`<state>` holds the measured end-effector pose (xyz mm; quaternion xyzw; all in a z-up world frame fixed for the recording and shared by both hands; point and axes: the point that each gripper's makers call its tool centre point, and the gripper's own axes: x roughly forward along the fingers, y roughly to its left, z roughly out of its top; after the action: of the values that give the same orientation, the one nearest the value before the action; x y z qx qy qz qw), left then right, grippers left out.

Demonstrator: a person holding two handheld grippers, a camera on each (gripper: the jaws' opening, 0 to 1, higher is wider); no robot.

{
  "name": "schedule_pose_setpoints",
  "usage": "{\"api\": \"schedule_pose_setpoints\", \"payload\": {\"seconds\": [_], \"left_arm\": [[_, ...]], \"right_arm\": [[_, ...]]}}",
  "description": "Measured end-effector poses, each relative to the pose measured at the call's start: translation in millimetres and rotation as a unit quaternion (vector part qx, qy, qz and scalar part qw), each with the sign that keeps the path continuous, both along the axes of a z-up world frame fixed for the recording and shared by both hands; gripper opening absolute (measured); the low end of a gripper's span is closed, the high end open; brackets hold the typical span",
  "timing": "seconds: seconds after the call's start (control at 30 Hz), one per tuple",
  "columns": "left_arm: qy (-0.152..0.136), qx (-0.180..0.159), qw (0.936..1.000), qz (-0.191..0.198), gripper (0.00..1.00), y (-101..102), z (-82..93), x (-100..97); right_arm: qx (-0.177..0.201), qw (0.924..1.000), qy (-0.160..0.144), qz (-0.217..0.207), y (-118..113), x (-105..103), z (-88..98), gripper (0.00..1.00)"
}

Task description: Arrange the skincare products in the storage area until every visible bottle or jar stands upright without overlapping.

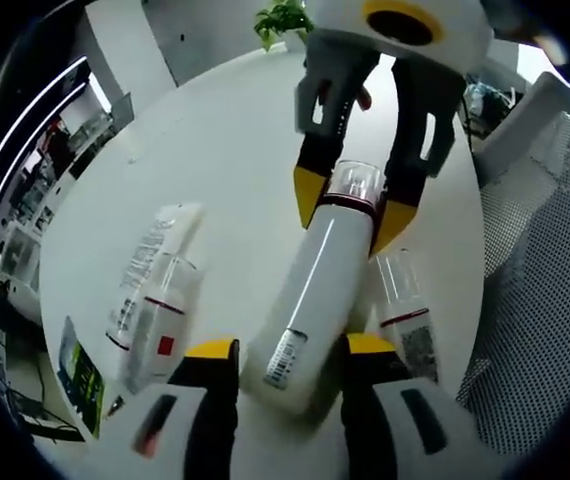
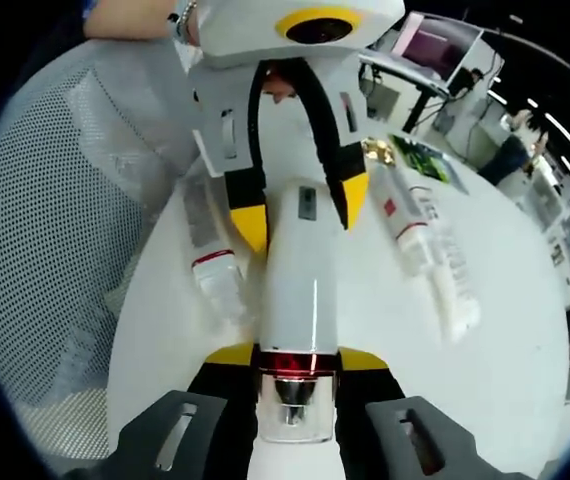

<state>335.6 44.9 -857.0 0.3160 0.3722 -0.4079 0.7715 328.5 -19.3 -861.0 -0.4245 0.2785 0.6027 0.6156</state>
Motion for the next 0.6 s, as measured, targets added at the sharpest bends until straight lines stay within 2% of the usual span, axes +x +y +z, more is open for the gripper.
{"api": "schedule_pose_setpoints", "payload": {"seconds": [0.6], "left_arm": [[0.002, 0.002, 1.0000, 0.004, 0.36, 0.4, -0.3, -0.1]], "right_arm": [[-0.008, 0.9999, 0.003, -0.010, -0.1, 0.3, -0.6, 0.24]]}}
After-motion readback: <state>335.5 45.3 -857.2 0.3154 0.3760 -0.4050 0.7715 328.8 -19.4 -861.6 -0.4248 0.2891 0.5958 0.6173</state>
